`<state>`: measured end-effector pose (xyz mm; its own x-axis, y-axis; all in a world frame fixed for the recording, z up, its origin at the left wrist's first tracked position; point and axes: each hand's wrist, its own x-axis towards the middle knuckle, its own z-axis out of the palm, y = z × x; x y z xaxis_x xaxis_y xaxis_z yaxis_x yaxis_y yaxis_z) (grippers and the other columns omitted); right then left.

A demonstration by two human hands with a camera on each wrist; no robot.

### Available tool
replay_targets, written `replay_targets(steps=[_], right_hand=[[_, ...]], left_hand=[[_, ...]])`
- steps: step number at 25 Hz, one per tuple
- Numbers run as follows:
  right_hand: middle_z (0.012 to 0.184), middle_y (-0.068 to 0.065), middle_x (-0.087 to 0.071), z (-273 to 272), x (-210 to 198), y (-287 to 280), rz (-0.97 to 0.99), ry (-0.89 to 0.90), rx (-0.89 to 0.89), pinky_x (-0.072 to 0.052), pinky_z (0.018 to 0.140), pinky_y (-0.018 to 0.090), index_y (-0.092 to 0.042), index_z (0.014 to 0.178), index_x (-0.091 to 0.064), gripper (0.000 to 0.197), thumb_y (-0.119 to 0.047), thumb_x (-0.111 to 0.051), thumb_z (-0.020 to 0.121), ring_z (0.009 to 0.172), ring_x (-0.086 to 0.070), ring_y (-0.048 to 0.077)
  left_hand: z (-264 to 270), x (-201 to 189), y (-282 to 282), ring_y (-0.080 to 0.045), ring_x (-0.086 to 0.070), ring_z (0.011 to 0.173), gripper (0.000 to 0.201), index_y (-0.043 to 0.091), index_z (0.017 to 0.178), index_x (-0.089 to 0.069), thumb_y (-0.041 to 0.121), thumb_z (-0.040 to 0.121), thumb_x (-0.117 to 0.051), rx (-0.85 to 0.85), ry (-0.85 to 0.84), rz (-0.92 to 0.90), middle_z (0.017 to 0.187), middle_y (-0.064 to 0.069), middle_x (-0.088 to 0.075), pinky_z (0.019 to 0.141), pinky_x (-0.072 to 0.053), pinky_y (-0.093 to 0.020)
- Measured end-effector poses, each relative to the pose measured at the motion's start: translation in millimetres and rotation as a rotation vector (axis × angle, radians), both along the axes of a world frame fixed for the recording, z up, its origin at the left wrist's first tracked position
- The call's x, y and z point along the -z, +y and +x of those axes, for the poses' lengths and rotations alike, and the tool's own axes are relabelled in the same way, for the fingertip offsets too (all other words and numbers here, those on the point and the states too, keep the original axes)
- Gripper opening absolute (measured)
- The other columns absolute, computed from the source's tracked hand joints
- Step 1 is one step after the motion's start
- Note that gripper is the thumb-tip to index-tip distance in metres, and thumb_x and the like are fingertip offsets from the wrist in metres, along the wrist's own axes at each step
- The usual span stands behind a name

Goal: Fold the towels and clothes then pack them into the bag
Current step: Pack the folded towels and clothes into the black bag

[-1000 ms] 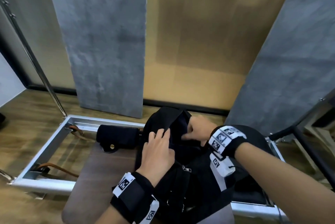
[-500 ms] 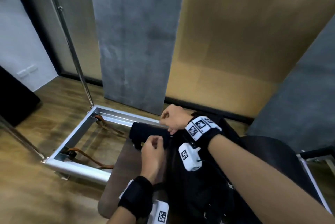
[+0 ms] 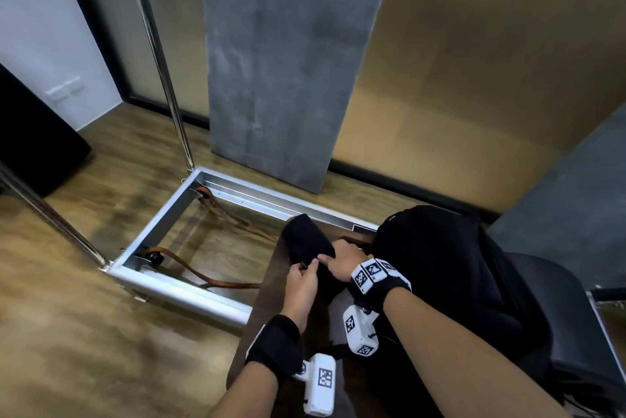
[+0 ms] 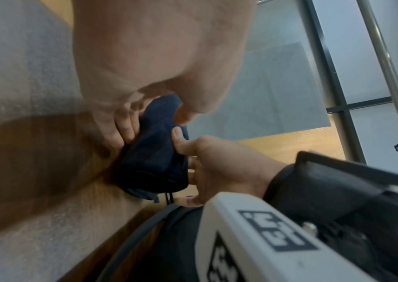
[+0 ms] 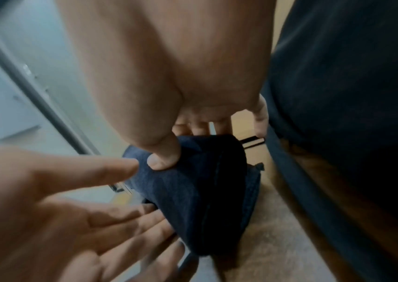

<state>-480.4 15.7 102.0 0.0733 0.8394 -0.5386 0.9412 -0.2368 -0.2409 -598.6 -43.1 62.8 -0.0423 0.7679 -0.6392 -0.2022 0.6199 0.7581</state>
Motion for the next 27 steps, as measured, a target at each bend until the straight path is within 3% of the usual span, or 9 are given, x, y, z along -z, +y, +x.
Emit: replay_targets(steps=[3, 6, 11, 14, 17, 19, 21, 24, 27], right_hand=[[0.111, 0.015, -0.069, 0.0, 6.1, -9.7, -0.029, 0.202, 0.107, -0.052, 0.092, 0.037, -0.005, 0.111, -0.063, 0.042, -0.045, -0.056, 0.103, 0.105, -0.066, 0.033], [0.098, 0.010, -0.062, -0.3, 1.0, -19.9, -0.042, 0.378, 0.197, -0.045, 0.080, 0.030, -0.003, 0.103, -0.060, 0.038, -0.040, -0.053, 0.106, 0.091, -0.060, 0.024], [0.091, 0.012, -0.069, -1.7, -38.9, -45.3, 0.142, 0.631, 0.328, -0.052, 0.080, 0.040, -0.001, 0.088, -0.065, 0.041, -0.038, -0.058, 0.104, 0.087, -0.068, 0.028], [0.109, 0.010, -0.076, 10.3, -84.0, -61.6, 0.396, 0.766, 0.409, -0.058, 0.093, 0.051, -0.008, 0.111, -0.070, 0.048, -0.052, -0.069, 0.091, 0.100, -0.074, 0.026], [0.129, -0.003, -0.066, 42.6, -137.8, -76.4, 0.445, 0.975, 0.504, -0.058, 0.096, 0.035, -0.037, 0.152, -0.032, 0.088, -0.060, -0.074, 0.078, 0.108, -0.072, 0.012], [0.128, -0.011, -0.068, 69.8, -164.6, -83.4, 0.424, 1.157, 0.527, -0.060, 0.085, 0.023, -0.049, 0.158, -0.019, 0.092, -0.047, -0.075, 0.086, 0.106, -0.073, 0.004], [0.136, -0.013, -0.065, 103.0, -186.1, -96.1, 0.493, 1.220, 0.534, -0.059, 0.089, 0.023, -0.050, 0.160, -0.019, 0.082, -0.034, -0.069, 0.096, 0.113, -0.070, 0.004], [0.143, -0.023, -0.058, 153.2, -206.1, -120.3, 0.665, 1.200, 0.496, -0.049, 0.108, 0.029, -0.048, 0.160, -0.024, 0.070, -0.019, -0.057, 0.105, 0.129, -0.060, 0.002], [0.153, -0.015, -0.050, 201.8, -216.4, -141.7, 0.715, 1.105, 0.495, -0.049, 0.108, 0.027, -0.040, 0.156, -0.039, 0.060, -0.014, -0.057, 0.105, 0.133, -0.056, 0.004]], left_hand=[[-5.1, 0.7, 1.7, -0.029, -0.067, 0.116, 0.046, 0.006, 0.144, -0.052, 0.037, 0.110, -0.054, 0.010, 0.010, -0.014, 0.128, -0.014, -0.068, 0.099, -0.056, -0.043], [-8.2, -10.3, 2.4, -0.031, -0.071, 0.105, 0.046, 0.007, 0.137, -0.051, 0.040, 0.106, -0.060, -0.016, -0.065, -0.047, 0.117, -0.016, -0.071, 0.084, -0.060, -0.041], [-10.4, -59.9, 0.9, -0.039, -0.077, 0.098, 0.046, 0.006, 0.128, -0.066, 0.035, 0.093, -0.073, -0.111, -0.197, 0.035, 0.109, -0.021, -0.078, 0.073, -0.062, -0.043], [5.7, -107.9, -3.6, -0.034, -0.079, 0.098, 0.038, 0.012, 0.119, -0.076, 0.038, 0.093, -0.070, -0.103, -0.304, 0.161, 0.107, -0.016, -0.080, 0.081, -0.063, -0.044], [43.1, -155.2, -11.3, -0.031, -0.078, 0.101, 0.037, 0.015, 0.116, -0.080, 0.041, 0.093, -0.066, -0.053, -0.436, 0.234, 0.110, -0.013, -0.081, 0.085, -0.062, -0.042], [71.9, -180.6, -16.1, -0.028, -0.079, 0.101, 0.037, 0.018, 0.113, -0.082, 0.044, 0.093, -0.065, 0.022, -0.505, 0.261, 0.112, -0.011, -0.081, 0.079, -0.062, -0.038], [105.9, -200.8, -22.2, -0.025, -0.079, 0.101, 0.038, 0.022, 0.113, -0.083, 0.049, 0.094, -0.064, 0.159, -0.519, 0.291, 0.115, -0.010, -0.080, 0.077, -0.064, -0.036], [153.0, -213.4, -25.3, -0.019, -0.073, 0.115, 0.049, 0.027, 0.127, -0.073, 0.062, 0.097, -0.059, 0.342, -0.258, 0.463, 0.131, -0.004, -0.073, 0.101, -0.058, -0.041], [181.1, -203.9, -26.4, -0.015, -0.047, 0.136, 0.069, 0.032, 0.130, -0.067, 0.081, 0.096, -0.033, 0.585, 0.258, 0.716, 0.137, 0.006, -0.052, 0.118, -0.037, -0.043]])
